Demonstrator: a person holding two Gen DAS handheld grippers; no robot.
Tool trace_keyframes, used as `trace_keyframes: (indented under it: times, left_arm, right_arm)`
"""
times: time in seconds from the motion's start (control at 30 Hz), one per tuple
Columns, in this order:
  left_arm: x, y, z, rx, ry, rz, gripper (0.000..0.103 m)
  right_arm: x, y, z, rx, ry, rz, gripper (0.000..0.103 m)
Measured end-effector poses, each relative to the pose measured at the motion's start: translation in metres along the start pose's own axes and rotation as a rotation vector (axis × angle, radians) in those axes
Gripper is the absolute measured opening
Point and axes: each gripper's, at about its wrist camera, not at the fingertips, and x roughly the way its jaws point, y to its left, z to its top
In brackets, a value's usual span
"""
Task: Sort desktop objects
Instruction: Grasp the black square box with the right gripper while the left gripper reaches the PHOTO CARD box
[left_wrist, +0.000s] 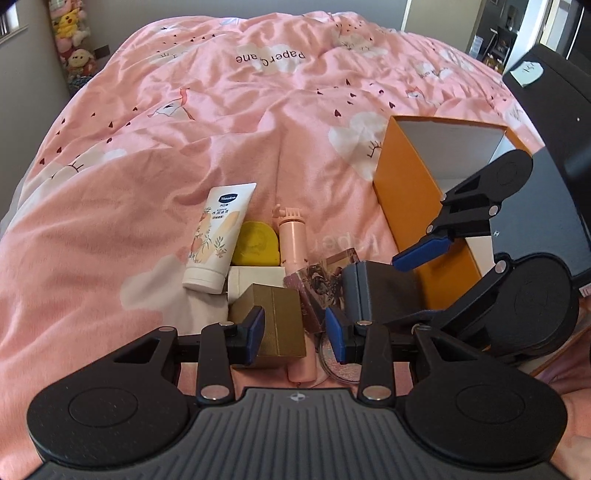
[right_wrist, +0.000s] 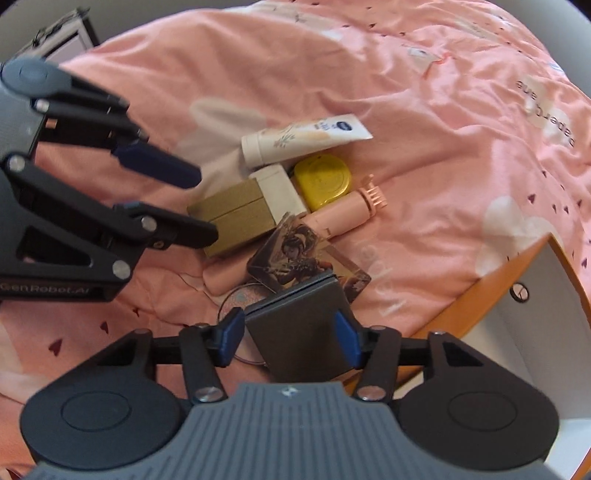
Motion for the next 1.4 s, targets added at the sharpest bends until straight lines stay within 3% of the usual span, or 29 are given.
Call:
trace_keyframes:
  times: [0.2, 0.27, 0.33, 0.53, 0.7, 0.8, 0.93, 1.1, 1.23, 1.27, 1.4]
  left_arm:
    - [0.007, 0.010, 0.001, -0.005, 0.022, 0.012, 0.042]
    - [0.007, 0.013, 0.000, -0.013, 0.025, 0.012, 0.042]
    - [0.008, 0.016, -0.001, -0.019, 0.027, 0.013, 0.042]
    - [0.008, 0.019, -0.004, -0.030, 0.026, 0.008, 0.042]
    - [0.008, 0.018, -0.005, -0.034, 0.021, 0.003, 0.042]
    - [0.007, 0.016, -0.006, -0.025, 0.014, -0.001, 0.042]
    - [0.005, 0.013, -0.004, -0.013, 0.002, -0.015, 0.042]
    - [0.009, 0.007, 0.001, 0.012, -0.004, -0.021, 0.042]
    - [0.013, 0.000, 0.010, 0.059, -0.003, -0.028, 0.042]
    - [0.015, -0.003, 0.013, 0.076, -0.001, -0.029, 0.042]
    - [0.024, -0.017, 0.026, 0.196, 0.005, -0.030, 0.042]
  right_arm:
    - [0.018, 0.011, 0.004, -0.031, 0.092, -0.015, 0.057]
    - [0.026, 0.014, 0.005, -0.040, 0.114, -0.063, 0.059]
    - [0.029, 0.016, 0.006, -0.052, 0.118, -0.086, 0.067]
    - [0.043, 0.021, 0.013, -0.070, 0.158, -0.167, 0.074]
    - [0.055, 0.019, 0.015, -0.053, 0.161, -0.248, 0.074]
    - [0.054, 0.015, 0.015, -0.030, 0.153, -0.245, 0.070]
    - [0.021, 0.007, 0.016, 0.009, 0.091, -0.210, 0.052]
    - [-0.016, -0.012, 0.016, 0.086, 0.004, -0.173, 0.038]
    - [-0.043, -0.020, 0.012, 0.135, -0.085, -0.143, 0.038]
    - [-0.062, -0.026, 0.010, 0.171, -0.149, -0.129, 0.038]
    - [-0.100, -0.046, -0.006, 0.277, -0.267, -0.098, 0.038]
